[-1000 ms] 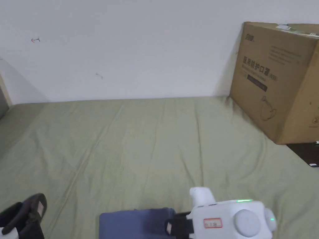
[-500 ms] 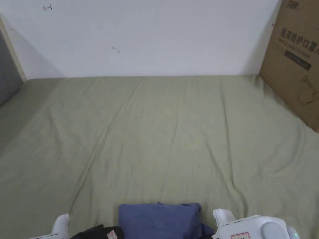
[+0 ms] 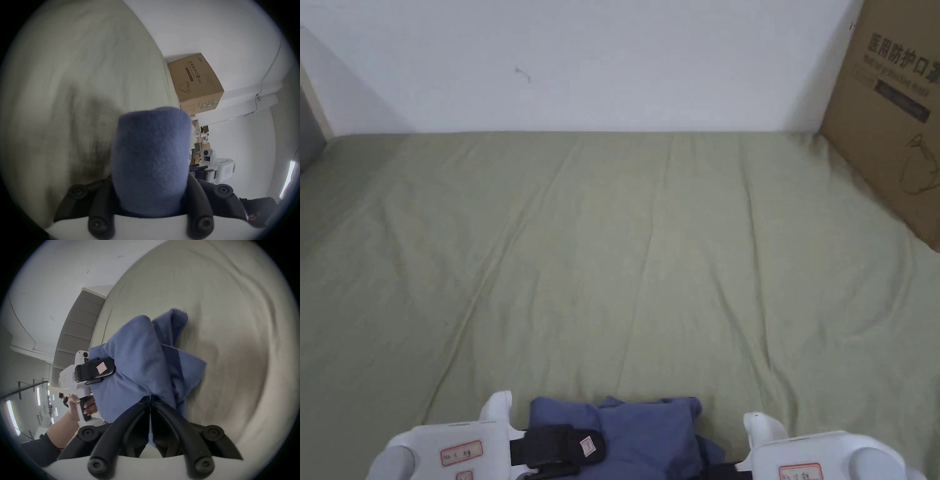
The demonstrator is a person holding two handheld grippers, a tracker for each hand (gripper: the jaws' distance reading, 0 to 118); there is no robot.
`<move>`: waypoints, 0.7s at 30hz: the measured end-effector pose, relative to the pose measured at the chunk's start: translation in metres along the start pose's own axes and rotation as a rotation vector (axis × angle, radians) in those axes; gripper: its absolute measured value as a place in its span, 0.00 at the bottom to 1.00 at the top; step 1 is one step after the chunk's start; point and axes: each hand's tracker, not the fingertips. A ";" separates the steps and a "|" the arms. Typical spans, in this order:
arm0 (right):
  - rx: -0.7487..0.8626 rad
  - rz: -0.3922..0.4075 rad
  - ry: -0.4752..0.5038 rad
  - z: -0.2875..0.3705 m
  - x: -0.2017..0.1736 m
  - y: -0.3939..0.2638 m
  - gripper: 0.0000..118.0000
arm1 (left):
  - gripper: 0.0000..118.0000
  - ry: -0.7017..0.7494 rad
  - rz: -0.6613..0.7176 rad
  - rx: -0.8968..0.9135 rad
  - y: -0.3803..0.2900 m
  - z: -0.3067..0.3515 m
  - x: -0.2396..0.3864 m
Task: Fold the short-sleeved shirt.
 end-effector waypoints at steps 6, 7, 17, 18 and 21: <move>0.103 0.210 -0.062 0.049 -0.050 -0.024 0.02 | 0.20 0.145 -0.138 -0.017 0.047 0.093 0.036; 0.116 0.224 -0.068 0.055 -0.055 -0.026 0.02 | 0.20 0.198 -0.159 -0.030 0.054 0.110 0.036; 0.188 0.291 -0.171 0.081 -0.084 -0.055 0.02 | 0.20 0.777 -0.291 -0.130 0.110 0.283 0.011; 0.184 0.297 -0.187 0.079 -0.086 -0.056 0.02 | 0.20 0.827 -0.292 -0.133 0.116 0.292 0.008; 0.166 0.303 -0.210 0.070 -0.091 -0.057 0.02 | 0.20 0.989 -0.310 -0.133 0.125 0.318 -0.003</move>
